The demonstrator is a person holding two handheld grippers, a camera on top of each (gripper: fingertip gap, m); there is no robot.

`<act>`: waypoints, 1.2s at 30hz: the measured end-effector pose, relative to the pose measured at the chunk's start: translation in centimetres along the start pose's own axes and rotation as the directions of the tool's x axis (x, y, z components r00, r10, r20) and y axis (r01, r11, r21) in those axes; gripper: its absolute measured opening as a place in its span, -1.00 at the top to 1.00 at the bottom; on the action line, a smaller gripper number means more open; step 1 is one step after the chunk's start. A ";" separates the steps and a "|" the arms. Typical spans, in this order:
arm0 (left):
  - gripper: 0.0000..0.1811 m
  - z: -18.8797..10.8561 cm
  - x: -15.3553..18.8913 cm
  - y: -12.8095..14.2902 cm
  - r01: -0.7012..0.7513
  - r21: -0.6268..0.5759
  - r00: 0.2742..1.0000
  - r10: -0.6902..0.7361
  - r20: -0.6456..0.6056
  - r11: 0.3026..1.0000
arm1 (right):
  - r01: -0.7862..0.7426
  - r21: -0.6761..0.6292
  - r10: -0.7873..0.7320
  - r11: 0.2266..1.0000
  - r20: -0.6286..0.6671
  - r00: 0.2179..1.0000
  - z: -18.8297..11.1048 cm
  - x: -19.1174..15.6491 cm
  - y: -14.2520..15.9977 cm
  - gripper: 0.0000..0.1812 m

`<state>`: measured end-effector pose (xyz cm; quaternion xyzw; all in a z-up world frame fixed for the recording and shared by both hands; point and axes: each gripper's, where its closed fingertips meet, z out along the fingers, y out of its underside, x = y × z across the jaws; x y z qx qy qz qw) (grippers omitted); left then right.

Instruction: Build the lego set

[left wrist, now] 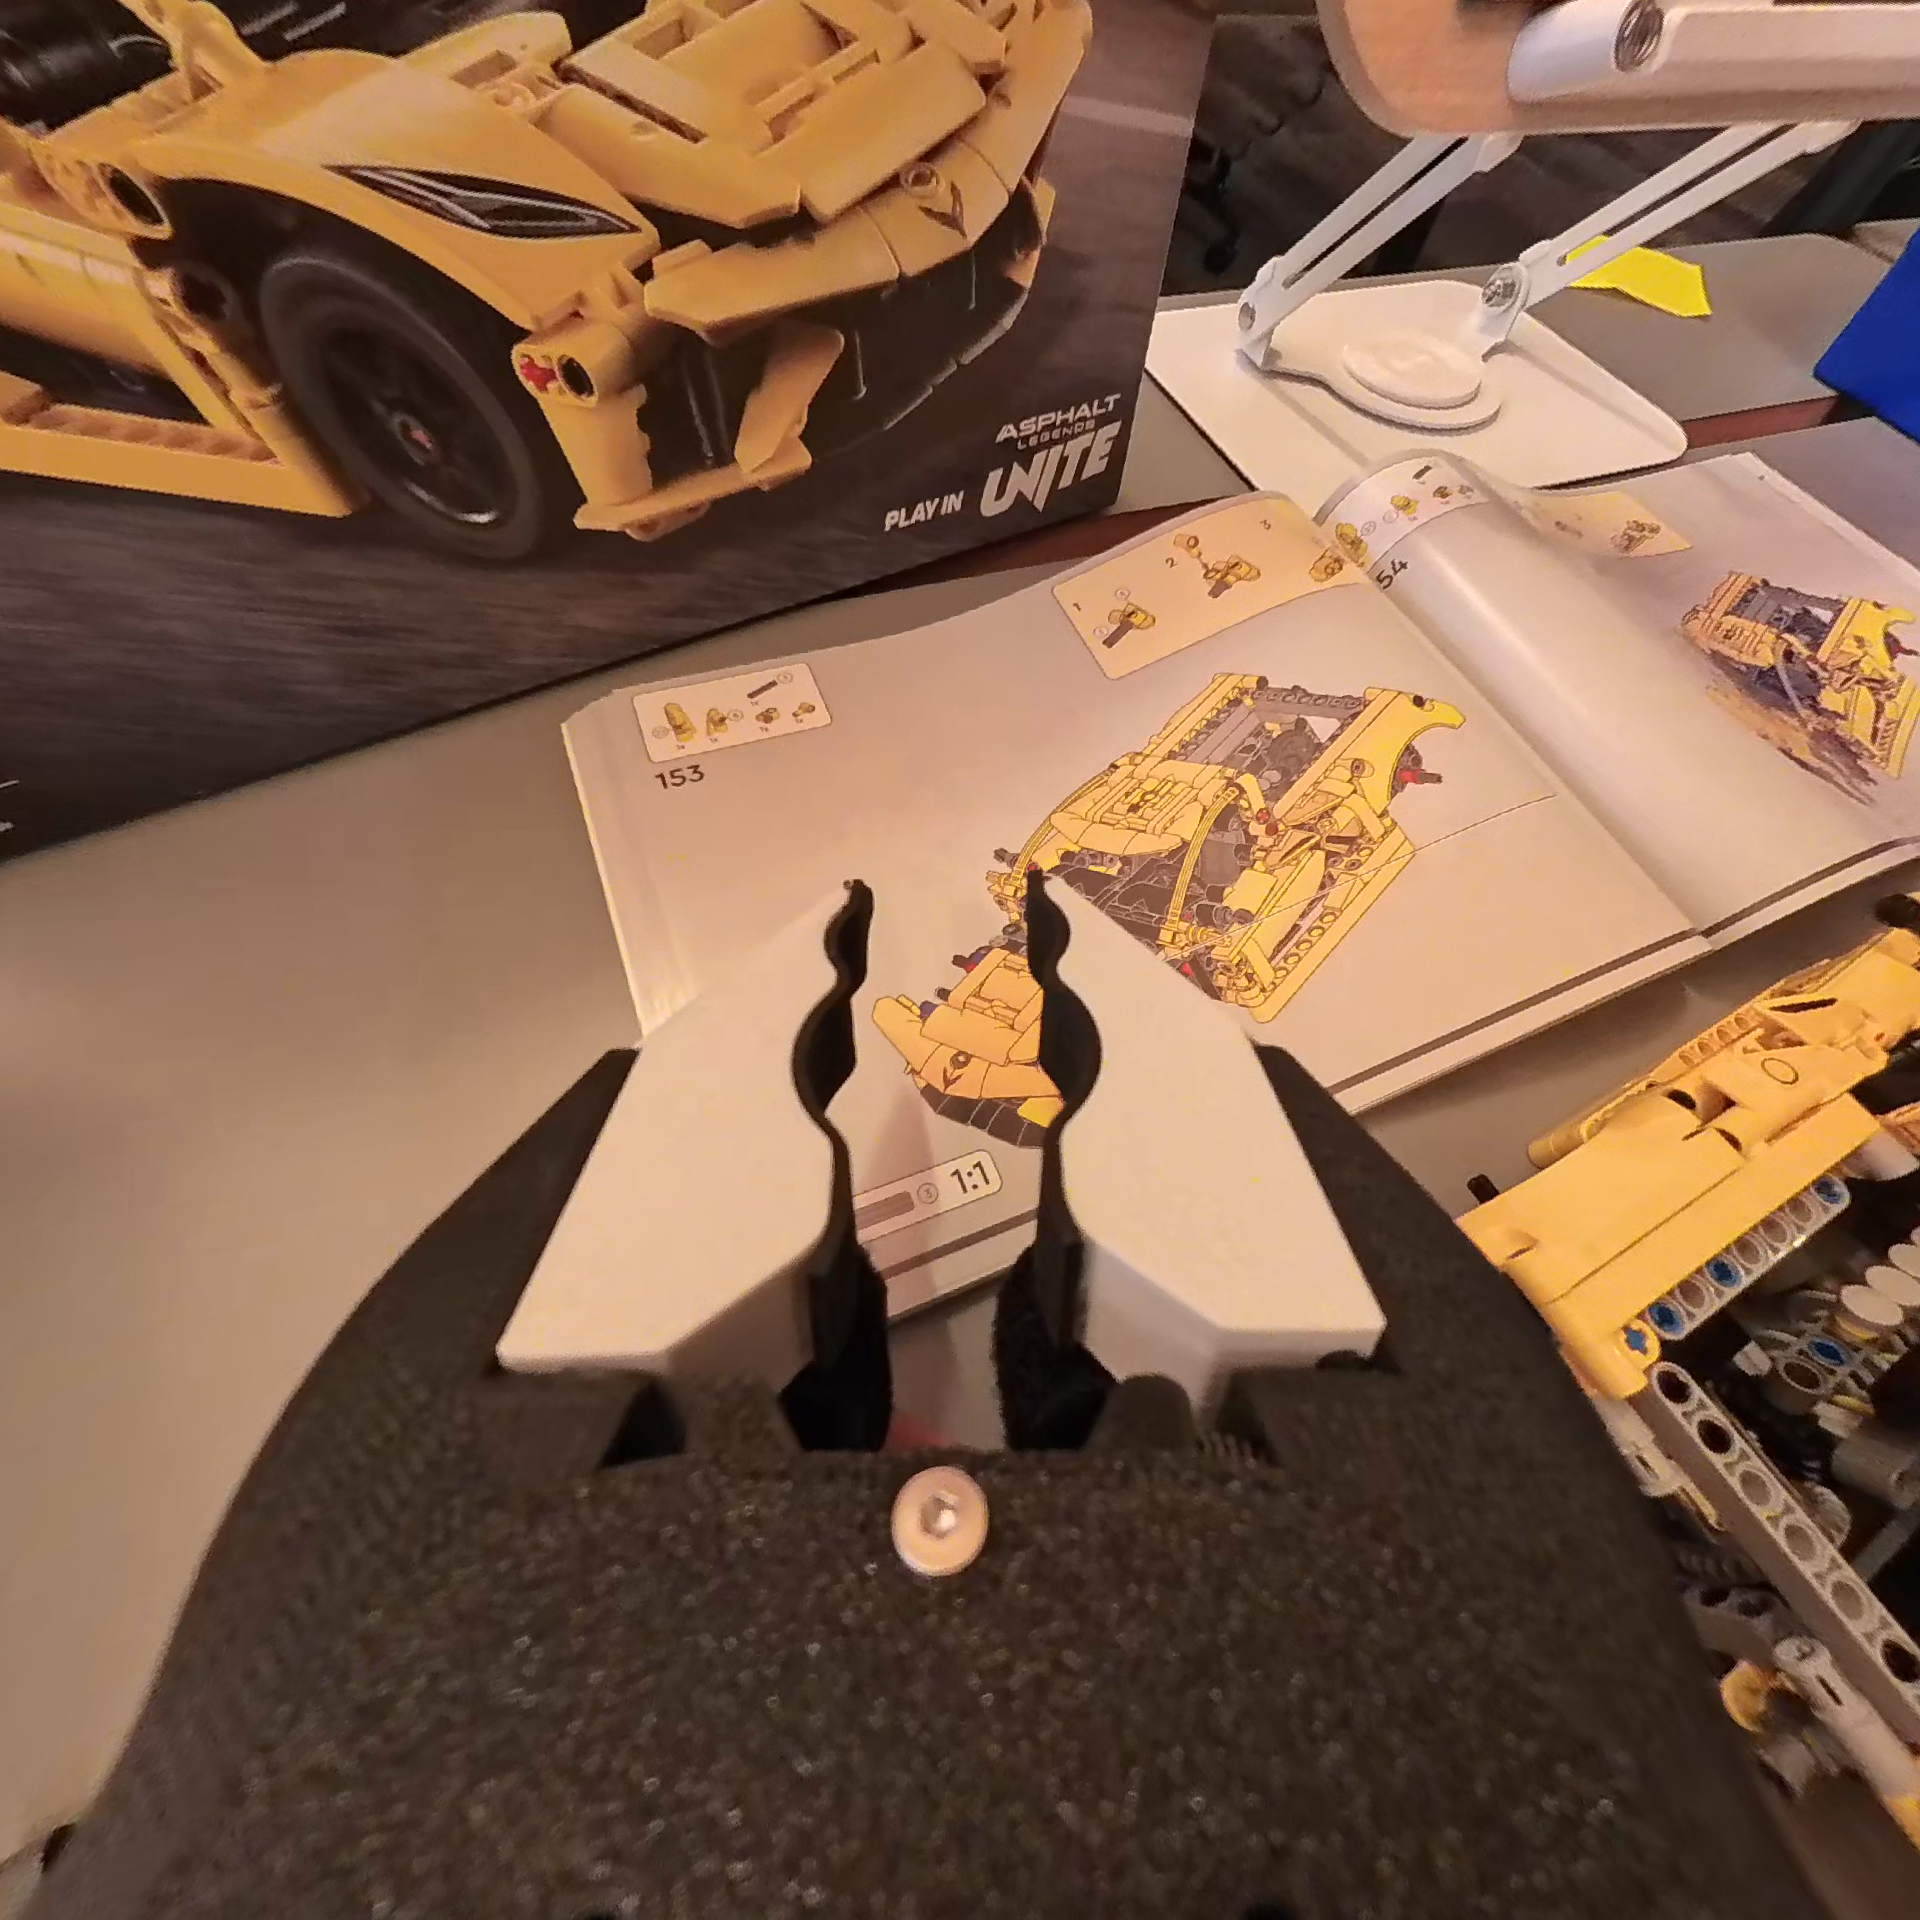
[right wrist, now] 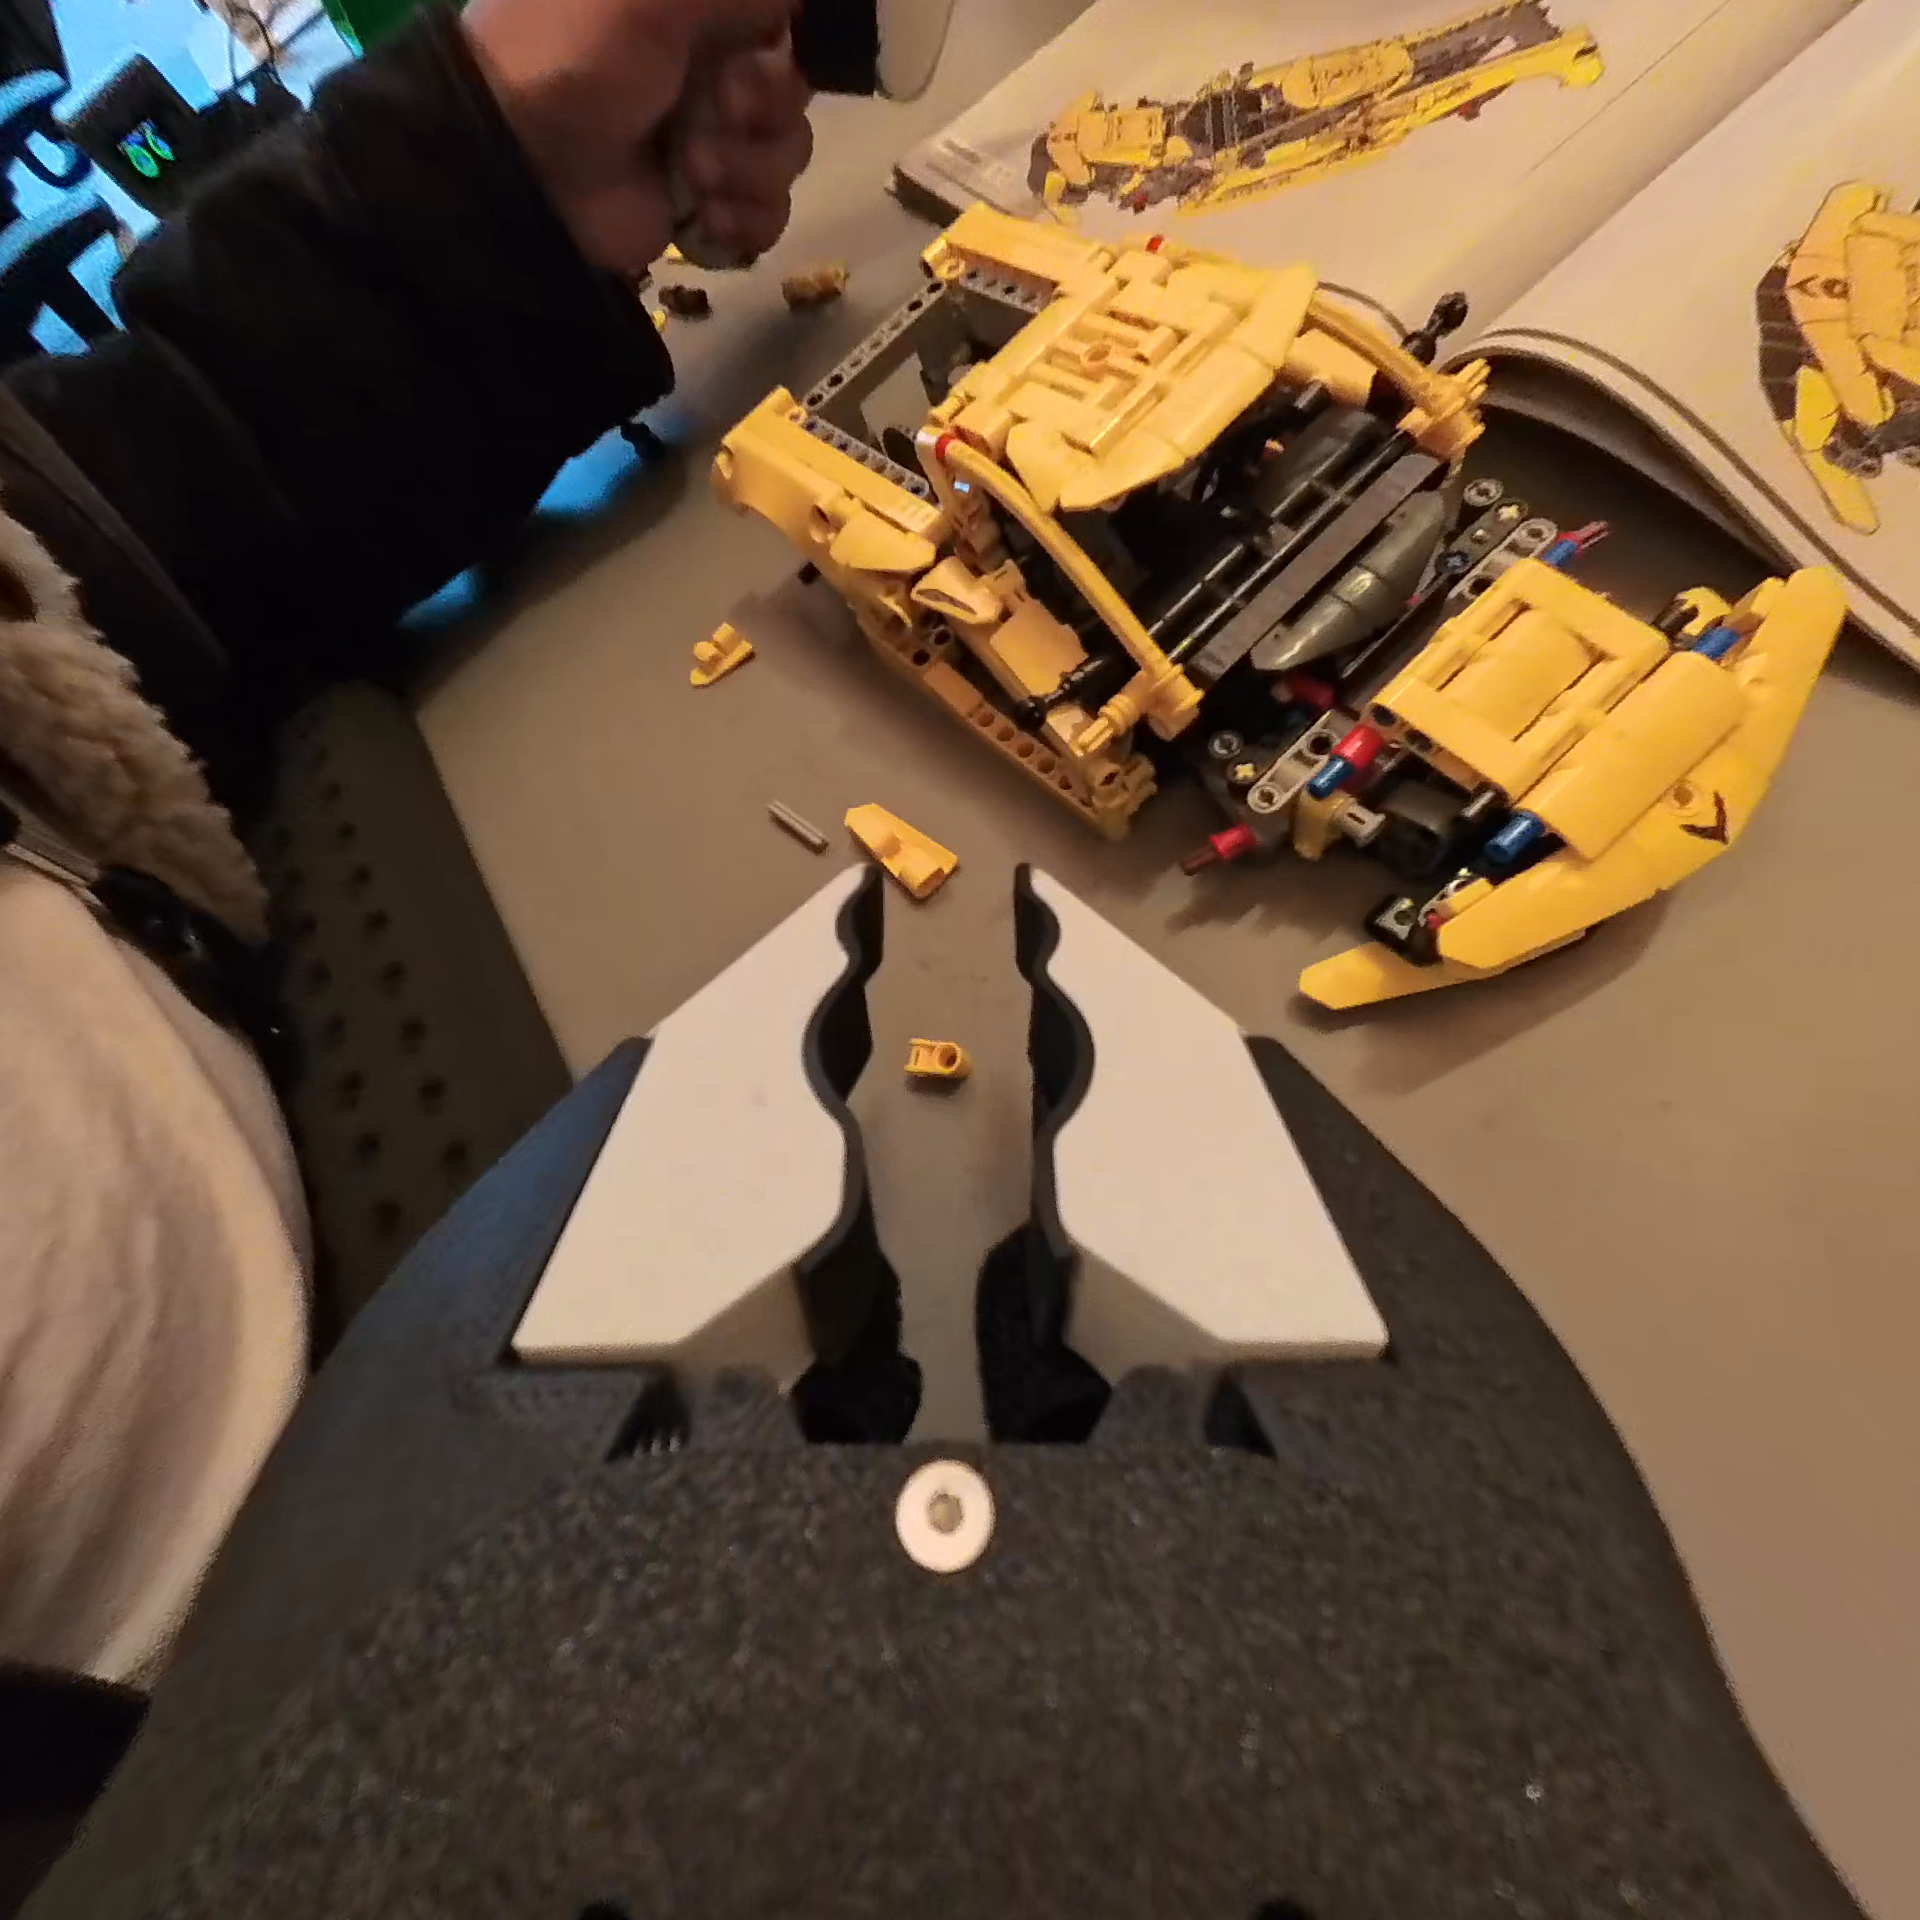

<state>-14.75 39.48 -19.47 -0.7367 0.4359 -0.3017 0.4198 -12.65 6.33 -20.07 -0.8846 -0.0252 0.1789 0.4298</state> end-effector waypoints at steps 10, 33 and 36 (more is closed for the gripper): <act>0.67 0.0 0.1 0.1 -0.006 -0.007 1.000 0.006 -0.002 1.000 | 0.021 -0.046 -0.022 0.999 -0.018 1.000 0.4 0.1 0.6 0.74; 0.67 0.1 0.3 0.2 -0.013 -0.017 1.000 0.013 -0.008 1.000 | 0.025 -0.092 -0.026 0.995 -0.011 1.000 1.0 0.0 1.4 0.74; 0.67 0.0 0.3 0.2 -0.013 -0.017 1.000 0.013 -0.010 1.000 | 0.056 -0.130 -0.053 0.990 0.032 0.998 1.7 -0.9 1.8 0.72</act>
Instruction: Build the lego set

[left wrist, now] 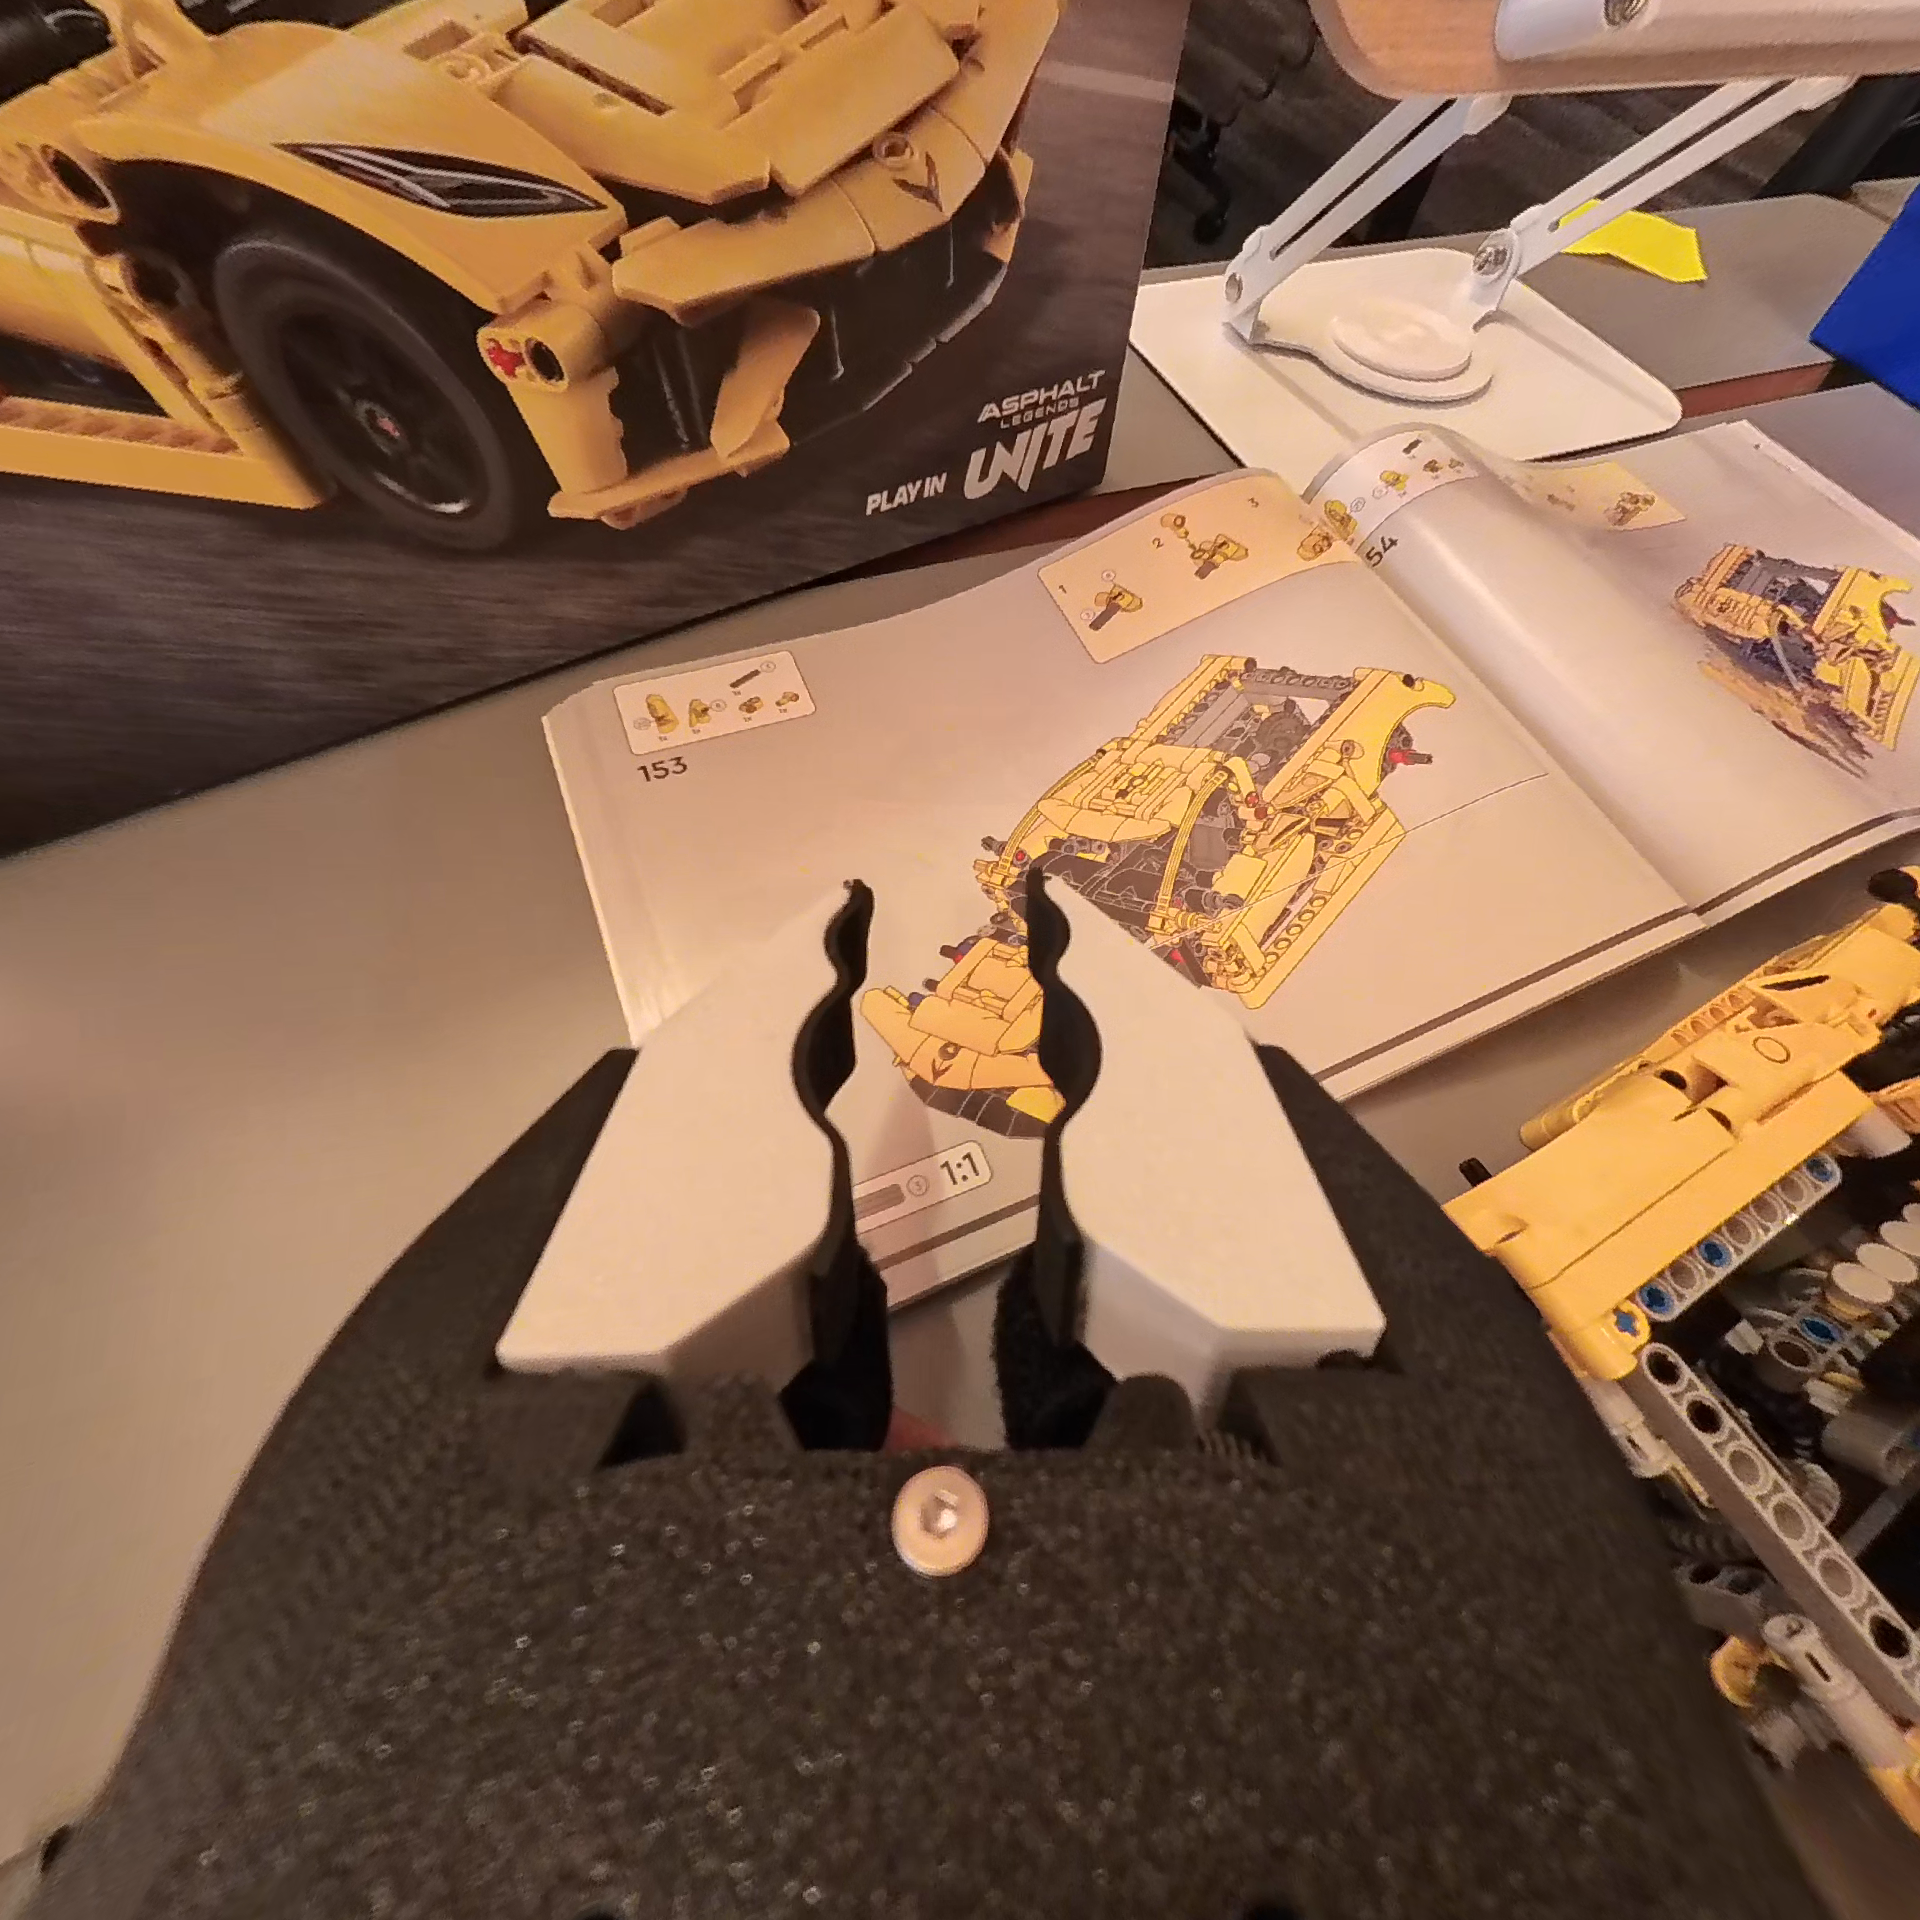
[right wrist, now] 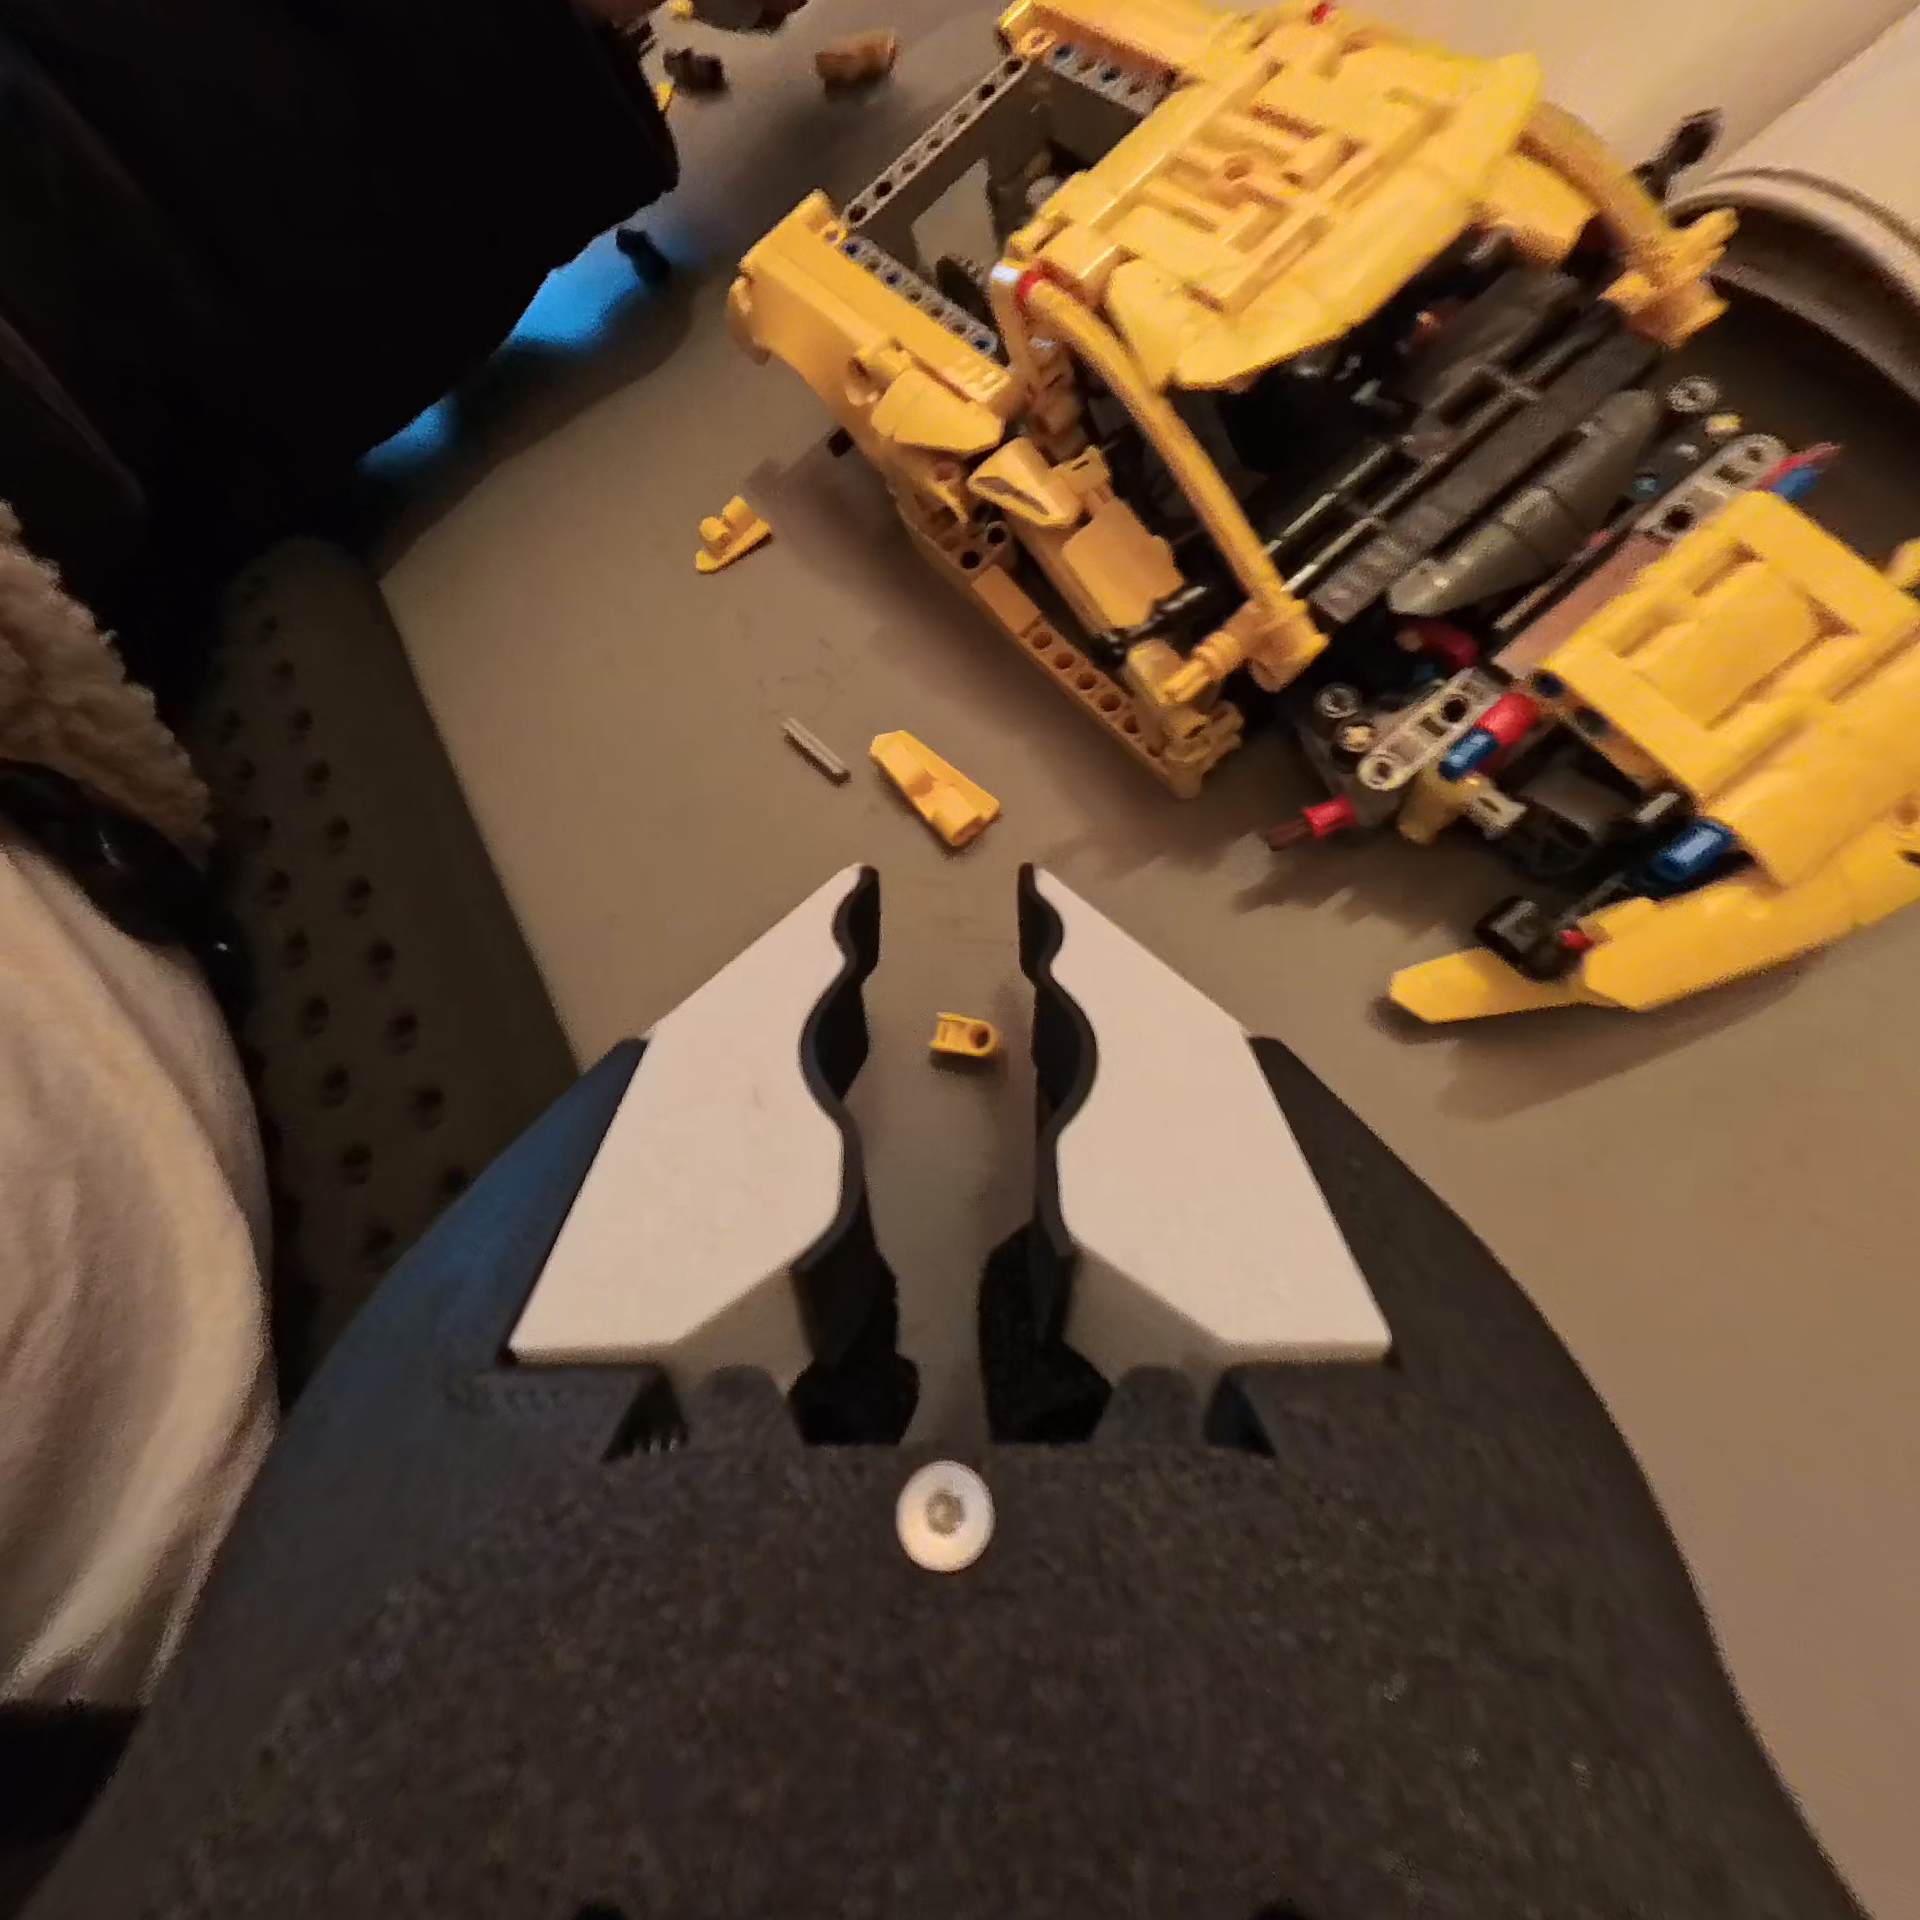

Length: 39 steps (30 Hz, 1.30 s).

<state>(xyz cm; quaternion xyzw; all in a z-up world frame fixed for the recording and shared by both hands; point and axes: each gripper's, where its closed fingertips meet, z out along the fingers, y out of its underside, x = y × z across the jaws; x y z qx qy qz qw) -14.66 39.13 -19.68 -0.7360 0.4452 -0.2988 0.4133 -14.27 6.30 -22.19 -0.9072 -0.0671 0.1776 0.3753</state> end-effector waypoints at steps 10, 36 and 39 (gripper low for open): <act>0.67 -0.1 0.1 -0.1 -0.004 0.002 1.000 0.004 -0.001 1.000 | 0.205 -0.064 -0.199 0.977 0.100 0.975 4.5 -4.1 -1.5 0.73; 0.67 -0.7 0.0 -0.8 0.004 0.026 1.000 -0.004 -0.004 1.000 | 0.334 -0.116 -0.322 0.935 0.110 0.940 11.5 -7.4 -4.2 0.72; 0.67 -0.7 0.1 -0.7 0.004 0.022 1.000 -0.004 -0.005 1.000 | 0.332 -0.109 -0.321 0.937 0.108 0.941 11.3 -7.3 -4.4 0.72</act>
